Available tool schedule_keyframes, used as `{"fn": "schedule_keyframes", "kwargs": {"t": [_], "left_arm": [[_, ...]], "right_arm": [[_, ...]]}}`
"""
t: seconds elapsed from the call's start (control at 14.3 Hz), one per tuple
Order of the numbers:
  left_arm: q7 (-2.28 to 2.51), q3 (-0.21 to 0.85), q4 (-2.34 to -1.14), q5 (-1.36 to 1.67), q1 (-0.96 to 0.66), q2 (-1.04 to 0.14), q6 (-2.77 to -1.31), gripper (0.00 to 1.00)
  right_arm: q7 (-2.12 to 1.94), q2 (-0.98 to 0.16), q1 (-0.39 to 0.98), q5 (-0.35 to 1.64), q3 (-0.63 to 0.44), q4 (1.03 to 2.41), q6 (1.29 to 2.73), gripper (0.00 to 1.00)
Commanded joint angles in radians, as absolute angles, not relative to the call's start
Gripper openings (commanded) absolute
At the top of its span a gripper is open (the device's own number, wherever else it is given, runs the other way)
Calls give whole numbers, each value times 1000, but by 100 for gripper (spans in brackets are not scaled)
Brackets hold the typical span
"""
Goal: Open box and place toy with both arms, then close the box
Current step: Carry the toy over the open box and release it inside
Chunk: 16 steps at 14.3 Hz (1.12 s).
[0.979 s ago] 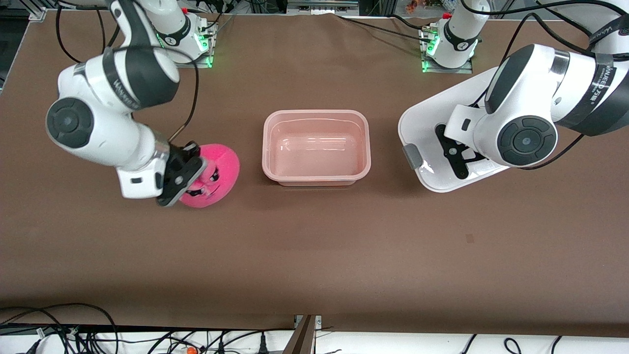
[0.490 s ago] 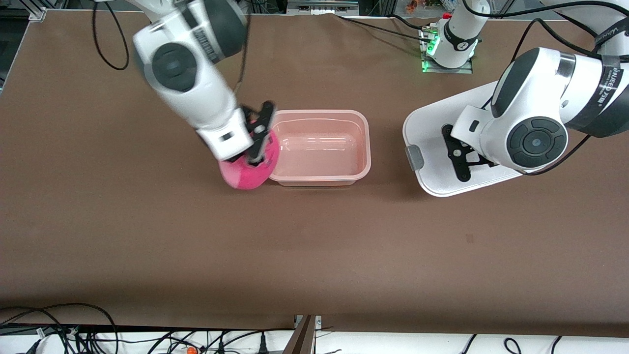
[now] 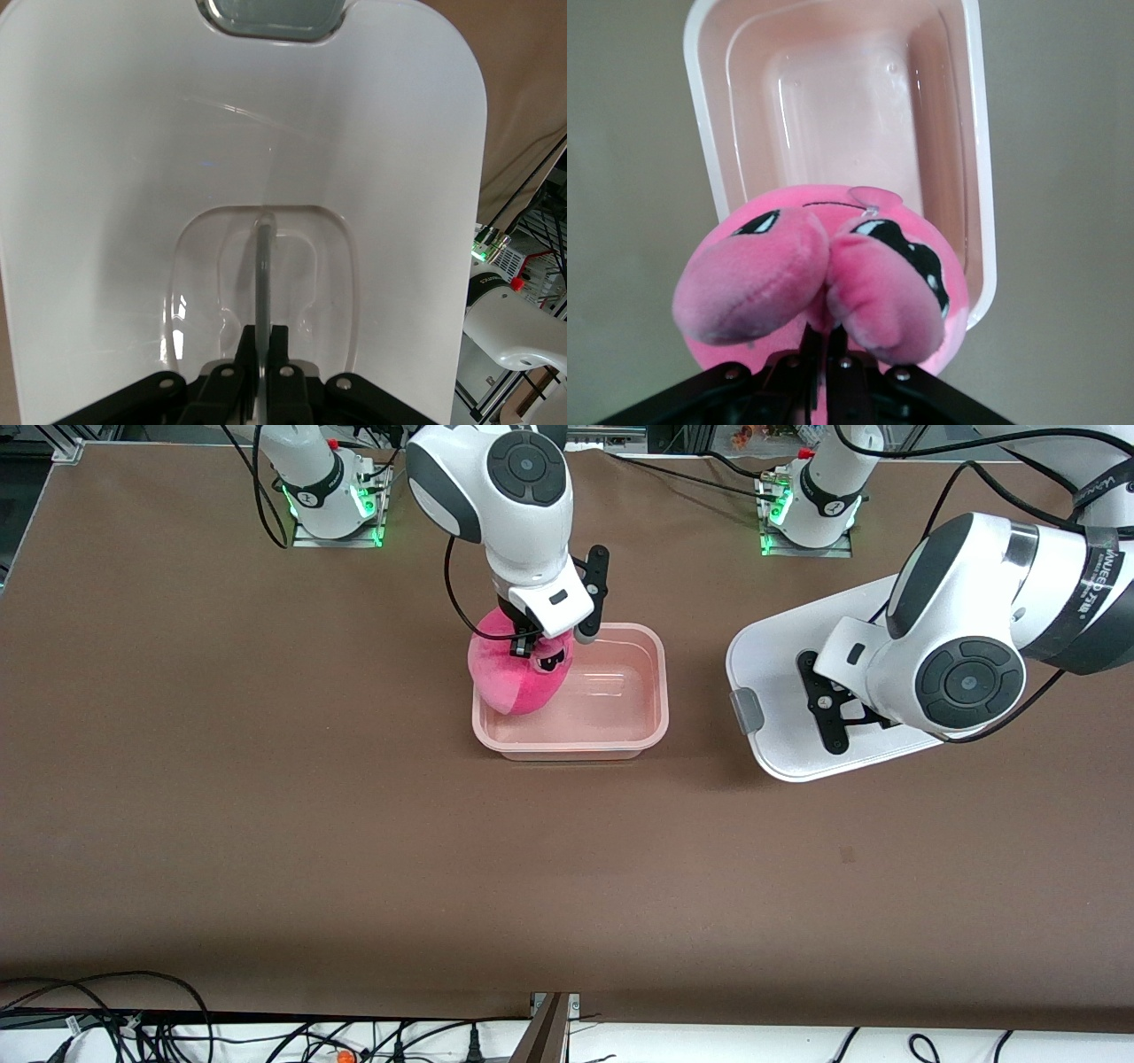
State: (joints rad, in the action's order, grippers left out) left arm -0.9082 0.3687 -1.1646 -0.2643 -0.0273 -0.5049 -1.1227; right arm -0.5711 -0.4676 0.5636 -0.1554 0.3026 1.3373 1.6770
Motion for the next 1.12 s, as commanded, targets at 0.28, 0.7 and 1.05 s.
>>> {"fn": "schedule_keyframes", "kwargs": {"t": [0.28,0.7,1.05], "left_arm": [[-936,377,-1177,-293,-21,-492,-1132,0],[-936,379,-1180,-293,-21,-492,-1132,0],[-950,380,-1184,-291,-21,-492,-1134,0]], "right_arm": [[-580,-535,569,-221,301,1341,1719,0],[-491,-600,623,-267,301,1339,1787,0],[-434,-647,635,-322,301,1342,1845,99]]}}
